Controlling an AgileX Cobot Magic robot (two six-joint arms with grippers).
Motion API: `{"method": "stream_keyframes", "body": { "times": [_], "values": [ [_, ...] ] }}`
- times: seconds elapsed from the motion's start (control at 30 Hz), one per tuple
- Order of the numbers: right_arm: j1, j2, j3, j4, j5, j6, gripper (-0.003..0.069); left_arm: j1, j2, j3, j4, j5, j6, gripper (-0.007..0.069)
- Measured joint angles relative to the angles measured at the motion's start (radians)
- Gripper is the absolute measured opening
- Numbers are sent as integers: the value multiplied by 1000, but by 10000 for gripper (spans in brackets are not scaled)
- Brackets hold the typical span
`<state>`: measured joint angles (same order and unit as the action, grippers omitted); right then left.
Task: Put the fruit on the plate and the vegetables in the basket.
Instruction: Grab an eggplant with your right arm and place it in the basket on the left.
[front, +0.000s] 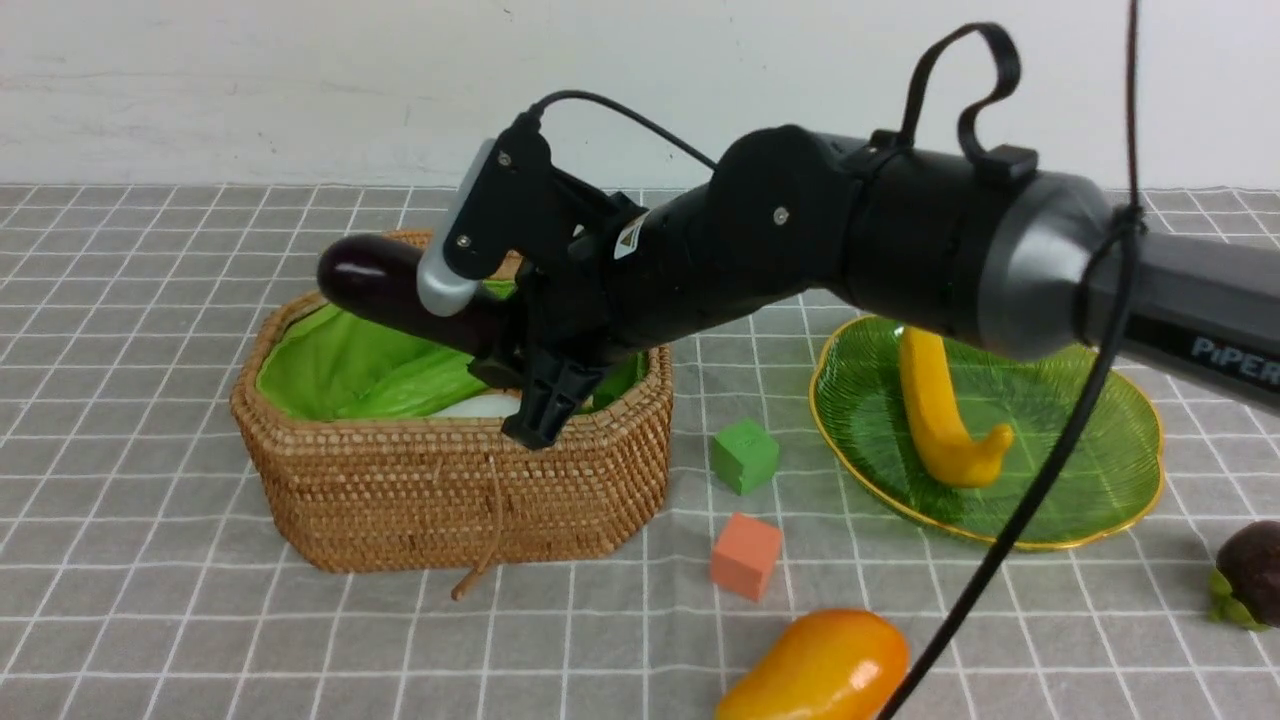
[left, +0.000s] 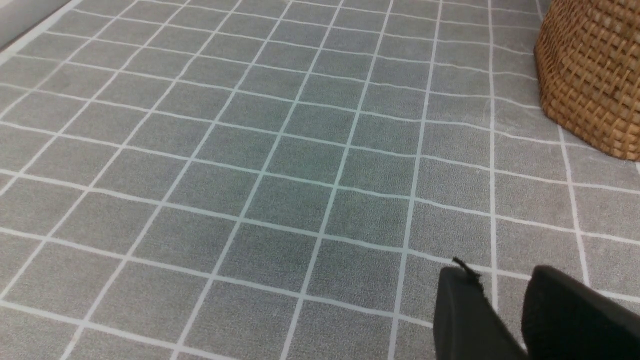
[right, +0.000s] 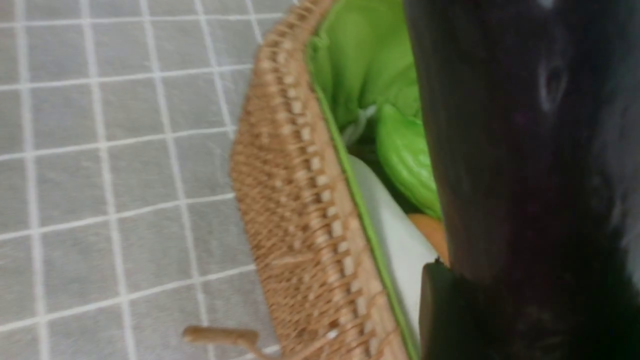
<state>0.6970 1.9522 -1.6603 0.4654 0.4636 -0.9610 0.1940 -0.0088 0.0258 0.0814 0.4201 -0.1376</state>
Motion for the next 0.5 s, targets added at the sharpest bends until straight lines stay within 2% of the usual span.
{"method": "stream_keyframes", "body": {
  "times": [0.2,0.27,0.37,0.5],
  "values": [
    [-8,13,0,10,-45,78,616,0,0,0,0,0,0,193],
    [-9,13,0,10,-44,127,667,0,0,0,0,0,0,194],
    [-9,12,0,10,-27,153,676,0,0,0,0,0,0,194],
    [-9,-17,0,-10,44,169,622,0,0,0,0,0,0,197]
  ]
}}
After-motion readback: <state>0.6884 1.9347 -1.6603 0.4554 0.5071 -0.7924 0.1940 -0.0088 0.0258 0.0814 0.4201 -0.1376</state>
